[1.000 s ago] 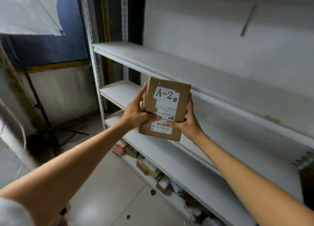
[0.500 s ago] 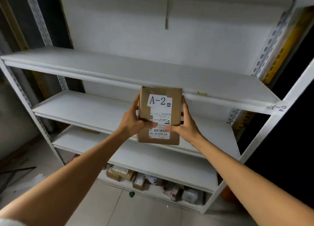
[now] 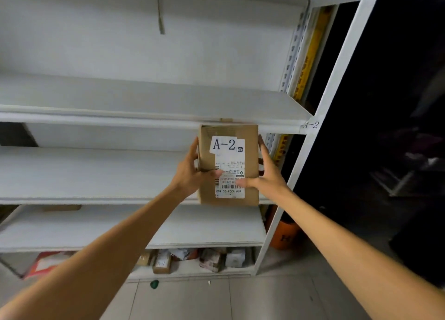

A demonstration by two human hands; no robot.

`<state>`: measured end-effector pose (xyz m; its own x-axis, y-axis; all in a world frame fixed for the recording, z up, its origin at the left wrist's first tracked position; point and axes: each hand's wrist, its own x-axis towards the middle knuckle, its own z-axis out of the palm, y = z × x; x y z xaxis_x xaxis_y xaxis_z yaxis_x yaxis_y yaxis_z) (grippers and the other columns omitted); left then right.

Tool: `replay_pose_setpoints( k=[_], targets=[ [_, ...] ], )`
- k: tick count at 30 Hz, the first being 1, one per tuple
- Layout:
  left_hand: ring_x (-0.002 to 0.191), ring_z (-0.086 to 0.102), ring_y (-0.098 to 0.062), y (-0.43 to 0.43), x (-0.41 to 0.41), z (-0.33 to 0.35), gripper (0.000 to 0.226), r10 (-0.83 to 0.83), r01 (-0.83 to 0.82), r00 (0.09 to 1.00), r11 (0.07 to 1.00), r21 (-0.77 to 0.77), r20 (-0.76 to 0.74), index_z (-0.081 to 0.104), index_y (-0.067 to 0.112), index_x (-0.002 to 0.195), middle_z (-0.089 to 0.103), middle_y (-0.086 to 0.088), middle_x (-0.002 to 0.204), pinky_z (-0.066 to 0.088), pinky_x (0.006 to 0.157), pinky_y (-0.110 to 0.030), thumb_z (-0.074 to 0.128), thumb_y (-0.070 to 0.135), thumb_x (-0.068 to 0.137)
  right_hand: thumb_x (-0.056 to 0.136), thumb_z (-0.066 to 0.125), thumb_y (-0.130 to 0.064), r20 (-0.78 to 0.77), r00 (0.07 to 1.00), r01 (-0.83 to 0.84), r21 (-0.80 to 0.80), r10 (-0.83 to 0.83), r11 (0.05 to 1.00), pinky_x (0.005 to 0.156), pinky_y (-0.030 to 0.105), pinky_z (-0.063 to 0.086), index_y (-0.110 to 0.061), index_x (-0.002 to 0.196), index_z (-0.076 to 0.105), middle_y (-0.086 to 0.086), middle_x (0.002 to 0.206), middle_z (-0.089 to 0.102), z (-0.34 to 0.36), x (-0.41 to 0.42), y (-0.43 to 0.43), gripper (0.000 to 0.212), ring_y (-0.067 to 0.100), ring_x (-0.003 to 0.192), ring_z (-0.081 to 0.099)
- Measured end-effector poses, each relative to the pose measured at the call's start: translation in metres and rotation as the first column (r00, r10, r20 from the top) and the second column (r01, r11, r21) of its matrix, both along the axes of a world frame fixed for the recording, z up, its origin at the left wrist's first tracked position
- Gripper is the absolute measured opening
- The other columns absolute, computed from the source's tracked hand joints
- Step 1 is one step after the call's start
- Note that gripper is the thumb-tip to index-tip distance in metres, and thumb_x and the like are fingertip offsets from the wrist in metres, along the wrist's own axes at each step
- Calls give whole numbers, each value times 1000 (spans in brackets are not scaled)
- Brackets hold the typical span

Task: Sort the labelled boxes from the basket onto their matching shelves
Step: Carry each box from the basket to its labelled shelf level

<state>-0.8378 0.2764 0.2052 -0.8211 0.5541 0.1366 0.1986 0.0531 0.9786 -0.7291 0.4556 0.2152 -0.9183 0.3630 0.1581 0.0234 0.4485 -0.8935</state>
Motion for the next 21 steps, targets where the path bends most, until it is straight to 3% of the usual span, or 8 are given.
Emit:
replay_pose_setpoints(
  k=[3,7,10,13,16,18,21],
  targets=[
    [107,65,-27,15,0,1,113,-37,37,999,999,-17,13,29,42,146,62,-7,124,56,84,-50,88,25,51,65,87,-9,-2,998,58,-23,-58,998,95,27,39,-42,152,3,-21,137,33,-5,8,10,126,2,124,32],
    [107,65,-25,33,-7,3,106,-58,57,998,995,-79,-9,31,56,138,63,0,122,54,89,-51,87,41,49,64,87,-6,-6,995,96,-44,-97,994,98,30,38,-42,152,5,-14,152,29,-6,10,25,125,4,132,29],
    [107,64,-27,44,-9,4,86,-49,47,999,993,-111,-9,39,71,115,64,2,115,54,88,-52,84,42,48,63,88,-7,26,992,122,-46,-121,992,107,40,37,-42,152,8,-7,155,30,-6,7,37,125,15,141,28],
    [105,62,-28,53,-12,5,89,-28,27,1000,988,-152,-7,39,55,125,62,7,106,54,87,-53,83,34,51,65,88,-13,64,987,150,-39,-148,988,110,54,36,-41,152,16,-8,156,30,-7,1,50,117,21,145,24],
    [106,61,-28,62,-22,-2,93,-14,15,1000,984,-178,5,40,44,132,60,6,104,54,86,-53,86,31,53,66,87,-15,103,985,140,-32,-136,990,108,56,38,-43,150,17,-10,157,26,-11,-6,62,113,21,145,23],
    [107,60,-29,71,-27,-8,96,5,-5,1000,979,-204,-1,36,34,142,60,0,107,53,88,-52,88,24,62,70,84,-11,136,982,132,-12,-129,991,113,48,32,-36,152,16,-7,157,26,-15,-12,70,110,21,145,22],
    [108,59,-29,87,-38,-21,90,25,-24,1000,968,-248,2,32,26,147,59,-7,113,52,91,-49,81,11,73,73,82,-8,228,966,115,27,-118,993,99,28,33,-24,153,13,-1,151,36,-28,-24,85,107,22,139,33]
  ],
)
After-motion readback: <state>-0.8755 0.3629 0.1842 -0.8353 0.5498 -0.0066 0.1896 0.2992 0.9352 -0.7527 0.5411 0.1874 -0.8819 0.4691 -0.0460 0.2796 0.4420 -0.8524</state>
